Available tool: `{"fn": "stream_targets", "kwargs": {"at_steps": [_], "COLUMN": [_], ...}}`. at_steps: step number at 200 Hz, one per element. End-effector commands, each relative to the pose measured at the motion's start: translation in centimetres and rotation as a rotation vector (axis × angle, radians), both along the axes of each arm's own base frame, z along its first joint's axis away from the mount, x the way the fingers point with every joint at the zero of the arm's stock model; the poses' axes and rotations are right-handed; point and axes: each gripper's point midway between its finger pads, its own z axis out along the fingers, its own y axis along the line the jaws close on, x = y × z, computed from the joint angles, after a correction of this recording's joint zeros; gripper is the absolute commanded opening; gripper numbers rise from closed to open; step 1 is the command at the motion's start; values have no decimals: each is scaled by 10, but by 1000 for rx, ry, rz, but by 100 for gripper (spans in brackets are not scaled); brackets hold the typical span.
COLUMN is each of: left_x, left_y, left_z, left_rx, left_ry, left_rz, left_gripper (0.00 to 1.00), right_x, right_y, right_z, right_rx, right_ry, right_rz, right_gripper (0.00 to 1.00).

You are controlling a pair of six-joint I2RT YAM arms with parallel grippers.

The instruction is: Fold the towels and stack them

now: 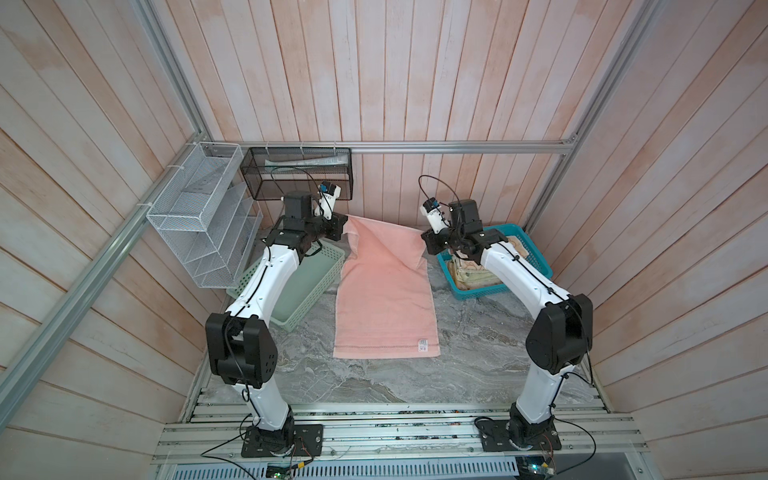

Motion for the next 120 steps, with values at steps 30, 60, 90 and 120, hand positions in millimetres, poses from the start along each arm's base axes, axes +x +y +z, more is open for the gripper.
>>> {"fn": "stream_targets", "kwargs": {"at_steps": [30, 60, 90, 120], "left_x": [14, -1, -32, -74], "left_y": [36, 47, 49, 33], "left_z": [-6, -11, -2, -29], "left_rx": [231, 325, 382, 487], "left_ry": [-43, -39, -70, -42], "left_rz": [54, 46, 36, 18], "left_gripper": [0, 0, 0, 0], "right_x": [14, 5, -18, -54], "right_y": [-43, -57, -63, -70], "right_z": [-4, 0, 6, -12], "right_rx": [-118, -142, -150, -109], "right_ry": [64, 67, 87, 161], "right_rz": [-103, -119, -115, -132], "right_gripper": [0, 0, 0, 0]}}
